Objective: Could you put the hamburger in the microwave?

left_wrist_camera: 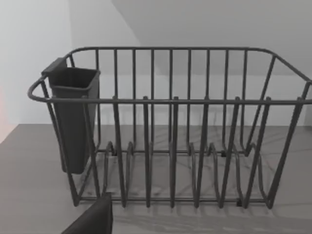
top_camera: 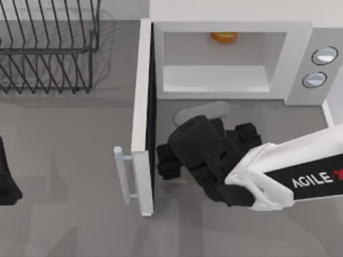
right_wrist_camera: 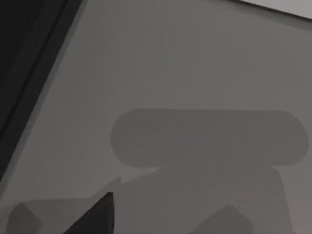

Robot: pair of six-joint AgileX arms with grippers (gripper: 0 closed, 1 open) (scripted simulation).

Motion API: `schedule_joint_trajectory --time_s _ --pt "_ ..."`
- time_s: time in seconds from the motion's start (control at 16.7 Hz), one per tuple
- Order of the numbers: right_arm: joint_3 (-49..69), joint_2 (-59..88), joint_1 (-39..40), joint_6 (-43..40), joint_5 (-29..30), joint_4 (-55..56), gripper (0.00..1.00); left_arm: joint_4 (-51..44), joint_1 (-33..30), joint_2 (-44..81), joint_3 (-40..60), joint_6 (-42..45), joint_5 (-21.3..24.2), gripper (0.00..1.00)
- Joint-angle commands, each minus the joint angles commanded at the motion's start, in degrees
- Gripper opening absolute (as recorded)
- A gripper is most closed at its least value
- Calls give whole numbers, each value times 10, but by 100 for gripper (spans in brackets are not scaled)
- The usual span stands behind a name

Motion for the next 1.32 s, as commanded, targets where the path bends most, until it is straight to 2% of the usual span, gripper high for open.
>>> schedule_joint_trajectory --time_s 0.3,0.96,1.32 --pt "18 -16 0 0 1 -14 100 0 0 0 0 0 0 100" --pt "61 -69 1 2 -18 -197 100 0 0 0 0 0 0 100" --pt "96 -125 -5 -2 -4 -227 100 0 0 0 0 0 0 100"
